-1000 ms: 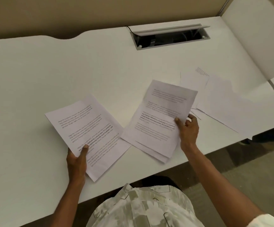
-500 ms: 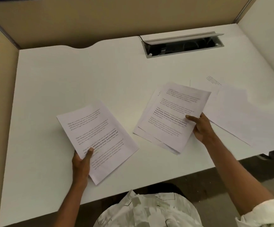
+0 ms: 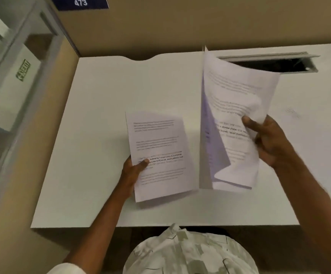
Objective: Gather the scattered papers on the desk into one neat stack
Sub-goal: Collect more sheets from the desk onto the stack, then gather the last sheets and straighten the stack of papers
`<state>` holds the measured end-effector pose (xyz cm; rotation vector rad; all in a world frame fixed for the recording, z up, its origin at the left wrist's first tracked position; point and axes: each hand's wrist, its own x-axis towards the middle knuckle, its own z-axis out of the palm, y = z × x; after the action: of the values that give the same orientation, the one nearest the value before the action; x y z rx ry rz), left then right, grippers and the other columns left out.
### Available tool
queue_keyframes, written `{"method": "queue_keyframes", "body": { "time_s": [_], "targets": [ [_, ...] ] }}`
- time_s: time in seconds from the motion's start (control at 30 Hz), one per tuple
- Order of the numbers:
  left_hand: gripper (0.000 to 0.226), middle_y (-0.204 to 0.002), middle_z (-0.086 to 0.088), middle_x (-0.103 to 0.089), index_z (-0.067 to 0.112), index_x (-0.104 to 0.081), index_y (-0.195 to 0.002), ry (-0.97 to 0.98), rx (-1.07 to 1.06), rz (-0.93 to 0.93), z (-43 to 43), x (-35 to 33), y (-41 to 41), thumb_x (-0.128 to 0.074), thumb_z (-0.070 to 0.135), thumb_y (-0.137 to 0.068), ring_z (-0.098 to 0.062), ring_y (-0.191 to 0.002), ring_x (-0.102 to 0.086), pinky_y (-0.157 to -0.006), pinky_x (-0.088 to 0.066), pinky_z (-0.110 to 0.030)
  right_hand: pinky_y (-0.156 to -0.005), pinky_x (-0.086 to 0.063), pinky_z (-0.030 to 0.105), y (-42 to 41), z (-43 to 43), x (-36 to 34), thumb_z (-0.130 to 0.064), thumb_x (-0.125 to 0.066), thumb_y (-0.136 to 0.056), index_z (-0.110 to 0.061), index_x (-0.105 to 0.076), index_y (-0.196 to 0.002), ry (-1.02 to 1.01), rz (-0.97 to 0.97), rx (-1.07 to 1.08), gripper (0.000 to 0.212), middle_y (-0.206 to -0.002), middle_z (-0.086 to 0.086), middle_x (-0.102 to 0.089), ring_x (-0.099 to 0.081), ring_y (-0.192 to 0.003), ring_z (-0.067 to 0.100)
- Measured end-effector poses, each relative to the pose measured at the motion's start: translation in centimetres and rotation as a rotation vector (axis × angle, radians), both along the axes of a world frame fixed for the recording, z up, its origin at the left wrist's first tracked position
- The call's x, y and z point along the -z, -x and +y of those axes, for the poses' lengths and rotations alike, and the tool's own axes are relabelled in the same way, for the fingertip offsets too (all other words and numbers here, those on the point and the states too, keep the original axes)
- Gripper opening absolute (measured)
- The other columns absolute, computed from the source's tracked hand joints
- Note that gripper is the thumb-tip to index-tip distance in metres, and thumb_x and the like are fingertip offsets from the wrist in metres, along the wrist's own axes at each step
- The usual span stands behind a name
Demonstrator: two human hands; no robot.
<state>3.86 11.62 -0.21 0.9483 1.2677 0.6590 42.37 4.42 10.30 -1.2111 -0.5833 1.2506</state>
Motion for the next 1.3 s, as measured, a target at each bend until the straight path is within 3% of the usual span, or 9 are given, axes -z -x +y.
{"method": "queue_keyframes", "body": {
  "time_s": [0.13, 0.3, 0.4, 0.47, 0.57, 0.73, 0.87, 1.0, 1.3],
  "targets": [
    [0.036, -0.119, -0.004, -0.078, 0.024, -0.069, -0.127, -0.046, 0.079, -0.094, 0.3, -3.5, -2.9, -0.075, 0.026, -0.091, -0.025, -0.106, -0.075, -0.078, -0.062, -0.032, -0.094, -0.061, 0.042, 3.9, 0.4, 3.6, -0.007, -0.063, -0.100, -0.007, -0.059, -0.142, 0.062, -0.010, -0.102, 0.042, -0.137, 0.015, -0.069, -0.067, -0.125, 0.036],
    [0.020, -0.102, -0.002, -0.081, 0.024, -0.073, -0.116, -0.114, 0.148, -0.010, 0.1, -5.5, -5.3, -0.061, 0.032, -0.101, -0.019, -0.091, -0.078, -0.071, -0.060, -0.026, -0.106, -0.052, 0.060, 7.6, 0.8, 7.8, -0.009, -0.069, -0.098, -0.012, -0.045, -0.148, 0.153, 0.066, -0.113, 0.056, -0.144, 0.014, -0.064, -0.063, -0.131, 0.037],
    [0.046, -0.095, 0.008, -0.081, 0.034, -0.072, -0.106, -0.075, 0.111, 0.057, -0.2, -6.6, -6.5, -0.042, 0.068, -0.098, -0.006, -0.083, -0.077, -0.068, -0.059, -0.023, -0.097, -0.059, 0.054, 8.4, 1.3, 7.6, -0.010, -0.071, -0.097, -0.016, -0.044, -0.142, 0.134, -0.019, -0.036, 0.052, -0.137, 0.010, -0.068, -0.072, -0.118, 0.030],
    [0.060, -0.109, 0.018, -0.078, 0.048, -0.066, -0.120, -0.109, 0.107, 0.006, -0.1, -7.7, -7.0, -0.030, 0.083, -0.089, 0.000, -0.099, -0.074, -0.076, -0.059, -0.018, -0.088, -0.064, 0.047, 8.6, 1.7, 5.6, -0.016, -0.072, -0.098, -0.020, -0.044, -0.141, 0.062, -0.168, -0.008, 0.051, -0.128, 0.000, -0.073, -0.076, -0.109, 0.025],
    [0.054, -0.132, 0.013, -0.071, 0.037, -0.056, -0.140, -0.319, 0.031, -0.024, 0.4, -9.8, -7.7, -0.051, 0.066, -0.096, -0.009, -0.122, -0.067, -0.094, -0.056, -0.028, -0.084, -0.065, 0.045, 8.5, 2.2, 2.0, -0.020, -0.068, -0.101, -0.017, -0.045, -0.138, -0.127, -0.313, 0.036, 0.044, -0.130, 0.002, -0.069, -0.075, -0.110, 0.027],
    [0.036, -0.116, 0.011, -0.077, 0.042, -0.069, -0.121, -0.578, -0.047, -0.117, 0.6, -12.4, -7.4, -0.080, 0.041, -0.087, -0.011, -0.107, -0.073, -0.082, -0.060, -0.024, -0.084, -0.065, 0.044, 7.8, 1.5, -2.3, -0.021, -0.068, -0.102, -0.028, -0.053, -0.132, -0.414, -0.442, 0.082, 0.034, -0.128, 0.002, -0.066, -0.071, -0.115, 0.029],
    [0.053, -0.116, 0.023, -0.073, 0.058, -0.065, -0.116, -0.561, -0.053, -0.050, -1.7, -10.5, -7.0, -0.090, 0.038, -0.074, -0.001, -0.111, -0.067, -0.087, -0.054, -0.014, -0.088, -0.061, 0.028, 7.2, -1.2, -0.4, -0.053, -0.084, -0.079, -0.042, -0.057, -0.132, -0.206, -0.568, -0.053, 0.060, -0.126, -0.012, -0.067, -0.067, -0.116, 0.011],
    [0.043, -0.119, 0.015, -0.073, 0.049, -0.069, -0.115, -0.529, 0.045, -0.062, -3.7, -8.2, -8.3, -0.085, 0.032, -0.079, -0.010, -0.114, -0.068, -0.088, -0.058, -0.027, -0.081, -0.057, 0.019, 7.0, -3.1, 2.9, -0.037, -0.089, -0.073, -0.062, -0.063, -0.118, -0.150, -0.513, -0.178, 0.058, -0.118, -0.024, -0.067, -0.067, -0.109, 0.000],
    [0.042, -0.117, 0.009, -0.075, 0.044, -0.070, -0.120, -0.543, 0.082, -0.049, -2.3, -9.9, -9.6, -0.084, 0.044, -0.081, -0.012, -0.113, -0.069, -0.084, -0.057, -0.023, -0.086, -0.064, 0.032, 5.7, -1.9, 3.8, -0.037, -0.088, -0.080, -0.037, -0.065, -0.133, -0.179, -0.445, -0.082, 0.057, -0.122, -0.004, -0.073, -0.070, -0.115, 0.020]
  ]
}}
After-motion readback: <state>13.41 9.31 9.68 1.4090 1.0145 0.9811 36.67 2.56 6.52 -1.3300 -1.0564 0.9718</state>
